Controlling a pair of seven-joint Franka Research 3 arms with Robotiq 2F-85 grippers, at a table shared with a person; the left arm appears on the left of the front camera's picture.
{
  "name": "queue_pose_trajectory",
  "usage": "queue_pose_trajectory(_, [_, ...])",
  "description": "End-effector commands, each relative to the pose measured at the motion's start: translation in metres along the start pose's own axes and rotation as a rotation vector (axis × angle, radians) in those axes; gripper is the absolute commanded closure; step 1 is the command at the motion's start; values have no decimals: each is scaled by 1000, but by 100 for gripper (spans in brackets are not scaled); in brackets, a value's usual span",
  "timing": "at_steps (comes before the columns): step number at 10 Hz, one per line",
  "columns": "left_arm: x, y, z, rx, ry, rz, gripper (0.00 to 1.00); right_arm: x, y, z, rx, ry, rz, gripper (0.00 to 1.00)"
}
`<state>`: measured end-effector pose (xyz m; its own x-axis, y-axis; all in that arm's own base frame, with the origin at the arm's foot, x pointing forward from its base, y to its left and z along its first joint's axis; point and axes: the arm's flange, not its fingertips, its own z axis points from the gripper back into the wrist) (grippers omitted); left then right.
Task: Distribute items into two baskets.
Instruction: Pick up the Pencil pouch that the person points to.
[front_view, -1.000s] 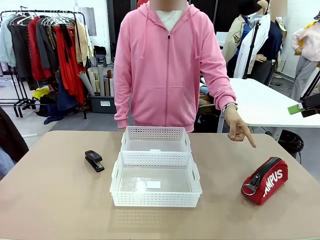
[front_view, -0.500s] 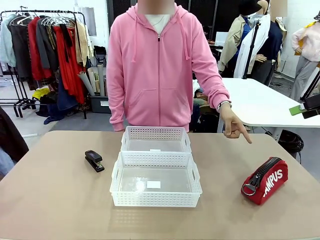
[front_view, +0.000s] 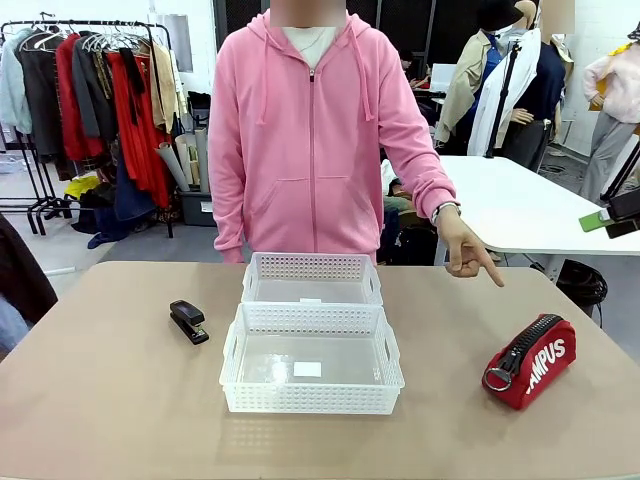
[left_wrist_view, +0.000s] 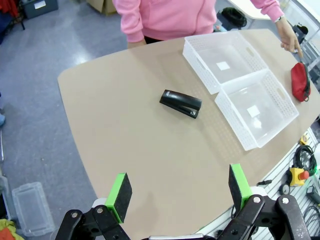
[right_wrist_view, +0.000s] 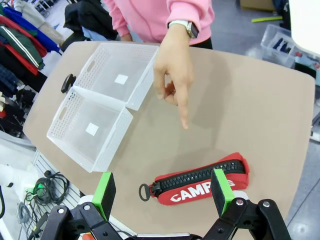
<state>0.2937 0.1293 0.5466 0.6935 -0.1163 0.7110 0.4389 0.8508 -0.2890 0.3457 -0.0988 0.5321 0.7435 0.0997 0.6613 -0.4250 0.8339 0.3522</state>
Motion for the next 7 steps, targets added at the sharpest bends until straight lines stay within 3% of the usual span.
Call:
queue_pose_trajectory(1, [0,0,0,-1,-2,-3,0,0,1,0,11,-6,3,0])
queue_pose_trajectory(2, [0,0,0,-1,-2,-3,0,0,0,0,0,0,0,0])
queue_pose_trajectory(7, [0,0,0,-1,-2,-3,0,48,-11,-54,40,241,-188,0])
